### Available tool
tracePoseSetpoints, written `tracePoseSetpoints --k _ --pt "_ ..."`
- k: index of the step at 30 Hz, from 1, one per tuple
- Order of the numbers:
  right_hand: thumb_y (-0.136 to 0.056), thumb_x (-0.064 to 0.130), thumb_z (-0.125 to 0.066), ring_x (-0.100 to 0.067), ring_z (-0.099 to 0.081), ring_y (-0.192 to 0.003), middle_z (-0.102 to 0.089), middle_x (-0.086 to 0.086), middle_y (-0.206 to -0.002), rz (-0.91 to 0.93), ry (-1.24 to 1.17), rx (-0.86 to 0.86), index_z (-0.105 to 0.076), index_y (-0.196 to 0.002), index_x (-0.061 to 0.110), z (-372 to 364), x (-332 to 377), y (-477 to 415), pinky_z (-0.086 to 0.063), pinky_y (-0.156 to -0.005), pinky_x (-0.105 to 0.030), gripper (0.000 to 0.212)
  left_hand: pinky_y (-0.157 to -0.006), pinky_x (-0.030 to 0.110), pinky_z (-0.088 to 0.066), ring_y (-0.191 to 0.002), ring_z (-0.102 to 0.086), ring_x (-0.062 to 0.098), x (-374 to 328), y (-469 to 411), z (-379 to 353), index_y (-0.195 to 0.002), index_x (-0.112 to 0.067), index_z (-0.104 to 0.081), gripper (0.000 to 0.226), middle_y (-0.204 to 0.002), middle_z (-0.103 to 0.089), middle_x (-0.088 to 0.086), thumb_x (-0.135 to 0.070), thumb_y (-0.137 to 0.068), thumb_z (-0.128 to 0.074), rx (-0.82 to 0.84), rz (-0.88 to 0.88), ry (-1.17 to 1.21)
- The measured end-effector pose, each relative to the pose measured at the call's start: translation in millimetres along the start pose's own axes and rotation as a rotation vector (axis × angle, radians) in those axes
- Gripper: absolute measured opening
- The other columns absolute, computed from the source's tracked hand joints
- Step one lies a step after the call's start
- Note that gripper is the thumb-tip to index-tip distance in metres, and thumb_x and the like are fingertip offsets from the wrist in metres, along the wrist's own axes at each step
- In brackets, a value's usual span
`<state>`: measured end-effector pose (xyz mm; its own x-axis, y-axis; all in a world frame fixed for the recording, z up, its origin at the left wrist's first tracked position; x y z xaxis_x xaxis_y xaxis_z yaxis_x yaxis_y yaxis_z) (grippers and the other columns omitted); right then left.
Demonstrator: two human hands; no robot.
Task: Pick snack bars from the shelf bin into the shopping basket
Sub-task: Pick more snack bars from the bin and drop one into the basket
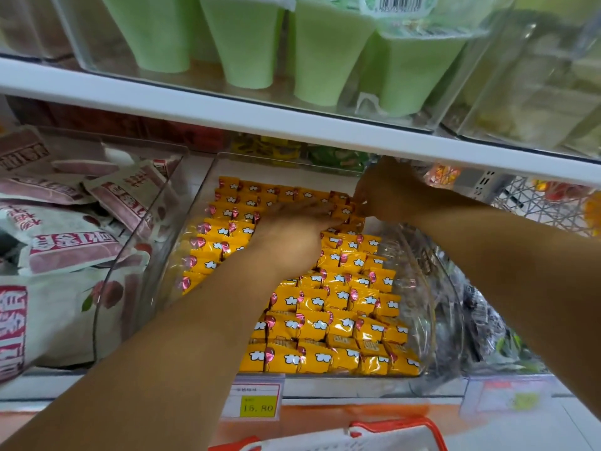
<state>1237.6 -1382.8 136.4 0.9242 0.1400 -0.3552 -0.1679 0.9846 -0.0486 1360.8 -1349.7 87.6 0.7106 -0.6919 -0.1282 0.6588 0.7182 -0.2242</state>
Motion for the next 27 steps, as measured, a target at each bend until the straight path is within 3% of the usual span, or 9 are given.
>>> tracePoseSetpoints --k 4,9,11,13,15,20,23,25,27 --pt "-0.097 0.020 -0.053 -0.023 -0.059 -0.095 -0.066 -0.006 -0.100 -0.105 -0.061 -0.082 -0.072 -0.094 0.015 9.3 -5.1 13.4 -0.043 -0.076 -0.028 0.020 -0.120 0.044 -0.012 -0.151 -0.012 0.016 1.3 1.0 -0.1 -0.148 -0.041 -0.035 0.055 -0.163 -0.020 -0.012 -0.017 -0.100 -0.044 0.025 0.027 0.025" --pt "-0.101 0.018 -0.046 -0.031 -0.058 -0.100 -0.063 -0.013 -0.108 -0.265 -0.373 -0.193 -0.062 -0.107 0.013 30.2 -14.9 50.6 -0.038 -0.075 -0.032 0.018 -0.120 0.042 -0.013 -0.151 -0.013 0.017 -0.8 2.5 4.6 -0.149 -0.037 -0.036 0.054 -0.163 -0.020 -0.010 -0.014 -0.101 -0.043 0.052 0.043 0.044" --pt "-0.102 0.019 -0.044 -0.033 -0.059 -0.094 -0.064 -0.014 -0.107 -0.282 -0.417 -0.216 -0.061 -0.108 0.014 35.9 -13.7 65.2 -0.042 -0.073 -0.034 0.018 -0.117 0.039 -0.024 -0.147 -0.026 0.020 -2.2 4.0 6.2 -0.148 -0.035 -0.039 0.053 -0.161 -0.028 -0.006 -0.010 -0.101 -0.042 0.075 0.056 0.077" --pt "-0.101 0.019 -0.047 -0.033 -0.060 -0.090 -0.066 -0.013 -0.104 -0.281 -0.483 -0.306 -0.061 -0.109 0.014 40.4 -9.3 86.0 -0.047 -0.074 -0.037 0.017 -0.089 0.028 -0.045 -0.114 -0.055 0.023 -0.3 8.9 11.3 -0.147 -0.033 -0.041 0.051 -0.151 -0.044 0.002 -0.008 -0.102 -0.040 0.087 0.122 0.167" --pt "-0.098 0.017 -0.053 -0.027 -0.060 -0.084 -0.066 -0.010 -0.101 -0.284 -0.572 -0.422 -0.064 -0.106 0.013 44.1 -2.9 114.1 -0.044 -0.070 -0.032 0.014 -0.067 0.024 -0.039 -0.085 -0.053 0.019 -0.3 17.3 17.7 -0.147 -0.030 -0.042 0.046 -0.138 -0.056 0.008 -0.013 -0.105 -0.038 0.088 0.191 0.272" --pt "-0.098 0.014 -0.057 0.000 -0.065 -0.085 -0.066 0.018 -0.092 -0.344 -1.049 -0.563 -0.057 -0.090 0.029 53.0 15.4 188.6 -0.052 -0.076 -0.024 0.017 -0.097 0.031 -0.042 -0.132 -0.048 0.027 -27.5 64.7 40.6 -0.152 -0.032 -0.032 0.048 -0.157 -0.035 -0.001 -0.032 -0.105 -0.040 0.072 0.240 0.539" --pt "-0.097 0.004 -0.055 -0.005 -0.070 -0.091 -0.073 0.013 -0.093 -0.381 -1.468 -0.591 -0.060 -0.087 0.024 55.3 32.6 227.3 -0.056 -0.079 -0.027 0.023 -0.086 0.033 -0.052 -0.108 -0.060 0.020 -46.9 105.3 50.4 -0.148 -0.042 -0.036 0.044 -0.147 -0.047 -0.006 -0.037 -0.104 -0.040 0.072 0.289 0.743" --pt "-0.096 0.000 -0.054 -0.007 -0.071 -0.090 -0.075 0.011 -0.093 -0.414 -1.660 -0.601 -0.060 -0.086 0.016 57.3 42.7 251.2 -0.055 -0.077 -0.021 0.020 -0.079 0.025 -0.049 -0.093 -0.060 0.011 -57.3 131.6 61.7 -0.136 -0.046 -0.048 0.034 -0.123 -0.060 -0.008 -0.036 -0.104 -0.042 0.012 0.298 0.850" --pt "-0.096 0.001 -0.055 -0.012 -0.072 -0.086 -0.076 0.003 -0.088 -0.454 -1.793 -0.586 -0.059 -0.087 0.011 55.1 50.5 272.1 -0.056 -0.075 -0.020 0.014 -0.084 0.028 -0.054 -0.092 -0.067 0.009 -68.6 156.5 69.5 -0.123 -0.046 -0.055 0.026 -0.109 -0.063 -0.012 -0.032 -0.103 -0.045 -0.031 0.328 0.996"
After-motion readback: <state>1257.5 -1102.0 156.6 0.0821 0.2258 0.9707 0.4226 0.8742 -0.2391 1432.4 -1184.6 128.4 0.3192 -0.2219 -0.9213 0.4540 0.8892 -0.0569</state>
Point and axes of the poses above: each hand's wrist, its own y-axis away from the middle knuckle, its own z-axis out of the back of the hand, x = y × z, the point moved 8 cm from there along -y, towards the middle knuckle
